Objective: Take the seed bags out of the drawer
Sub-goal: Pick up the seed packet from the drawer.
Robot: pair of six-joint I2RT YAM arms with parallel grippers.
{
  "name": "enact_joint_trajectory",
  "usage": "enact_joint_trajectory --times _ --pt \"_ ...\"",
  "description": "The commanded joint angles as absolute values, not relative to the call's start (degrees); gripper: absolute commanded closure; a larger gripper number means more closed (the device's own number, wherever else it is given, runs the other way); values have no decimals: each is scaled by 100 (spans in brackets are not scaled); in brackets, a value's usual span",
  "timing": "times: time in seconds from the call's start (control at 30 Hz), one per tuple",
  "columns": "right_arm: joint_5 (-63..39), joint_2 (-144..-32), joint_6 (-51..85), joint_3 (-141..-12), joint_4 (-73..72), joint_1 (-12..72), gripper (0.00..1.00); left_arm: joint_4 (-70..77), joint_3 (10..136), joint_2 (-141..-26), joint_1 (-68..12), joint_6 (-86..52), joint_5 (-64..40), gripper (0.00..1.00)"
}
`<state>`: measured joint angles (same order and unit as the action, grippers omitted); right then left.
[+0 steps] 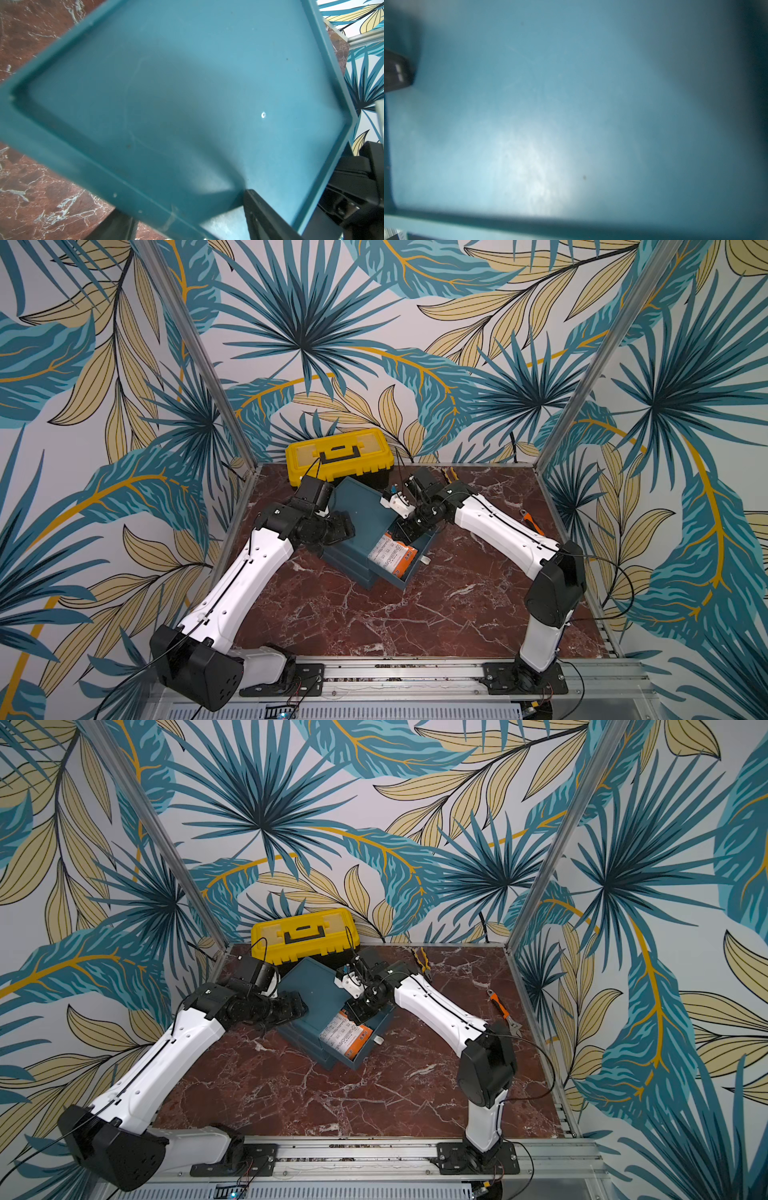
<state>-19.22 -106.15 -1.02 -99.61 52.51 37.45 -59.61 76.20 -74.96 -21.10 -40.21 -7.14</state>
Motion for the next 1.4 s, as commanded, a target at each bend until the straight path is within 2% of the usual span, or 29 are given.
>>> enact_joint_trajectory --times 0.0,0.37,0.9,1.37 --pt "-1809 -10560 138 -10049 5256 3763 100 -5931 7644 -7681 -2118 -3820 -814 19" --pt "-1637 -10701 686 -10814 5877 3753 100 -5932 7661 -7716 -2114 -3803 -859 19" --pt "-2060 -11107 1297 -11780 6918 3571 100 -5907 7668 -7777 -2110 -3787 -905 19" --pt "-2166 -10910 1569 -11739 7400 3248 100 -5941 7732 -7796 -2110 -3746 -905 19"
